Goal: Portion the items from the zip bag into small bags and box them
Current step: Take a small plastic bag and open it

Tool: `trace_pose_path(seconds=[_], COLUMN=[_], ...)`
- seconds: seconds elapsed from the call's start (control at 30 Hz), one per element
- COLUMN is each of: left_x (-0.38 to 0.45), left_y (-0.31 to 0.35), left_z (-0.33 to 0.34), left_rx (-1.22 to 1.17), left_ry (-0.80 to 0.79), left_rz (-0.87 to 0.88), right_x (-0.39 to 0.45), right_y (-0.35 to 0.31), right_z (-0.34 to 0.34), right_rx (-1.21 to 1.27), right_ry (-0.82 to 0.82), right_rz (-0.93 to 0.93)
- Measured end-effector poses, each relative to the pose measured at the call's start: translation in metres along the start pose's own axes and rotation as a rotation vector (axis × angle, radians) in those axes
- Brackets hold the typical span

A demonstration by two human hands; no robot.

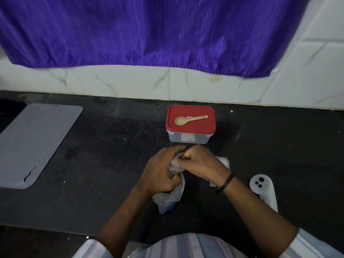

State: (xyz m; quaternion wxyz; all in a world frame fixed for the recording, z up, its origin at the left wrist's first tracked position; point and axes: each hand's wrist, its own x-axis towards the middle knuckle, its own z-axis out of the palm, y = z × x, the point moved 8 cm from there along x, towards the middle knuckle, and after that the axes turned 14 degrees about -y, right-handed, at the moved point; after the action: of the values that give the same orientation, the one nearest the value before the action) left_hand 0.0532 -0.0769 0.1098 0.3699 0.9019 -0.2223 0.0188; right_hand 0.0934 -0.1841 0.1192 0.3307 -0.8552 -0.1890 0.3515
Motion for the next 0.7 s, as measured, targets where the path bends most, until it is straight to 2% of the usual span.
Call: trace_pose_path(seconds=[0.2, 0.43, 0.6, 0.7], left_x=[-0.003, -0.003, -0.004, -0.004], left_y=[0.002, 0.000, -0.003, -0.003], left_z=[-0.003, -0.010, -0.007, -0.014], left_rx=[0.036, 0.123, 0.070, 0.025], left_ry=[0.104, 0.237, 0.235, 0.261], left_rz=[-0.025, -0.131, -0.180, -0.188], right_x=[0.002, 0.001, 0.004, 0.001], right_y=[-0.002, -0.008, -0.015, -0.022], right_z=[0.006, 0.003, 0.005, 0.007], right_rx=[0.135, 0.072, 0.124, 0.244], right_ry=[-0.043, 0.020, -0.006, -0.065], right_rz=[-0.032, -0.068, -0.093, -0.144])
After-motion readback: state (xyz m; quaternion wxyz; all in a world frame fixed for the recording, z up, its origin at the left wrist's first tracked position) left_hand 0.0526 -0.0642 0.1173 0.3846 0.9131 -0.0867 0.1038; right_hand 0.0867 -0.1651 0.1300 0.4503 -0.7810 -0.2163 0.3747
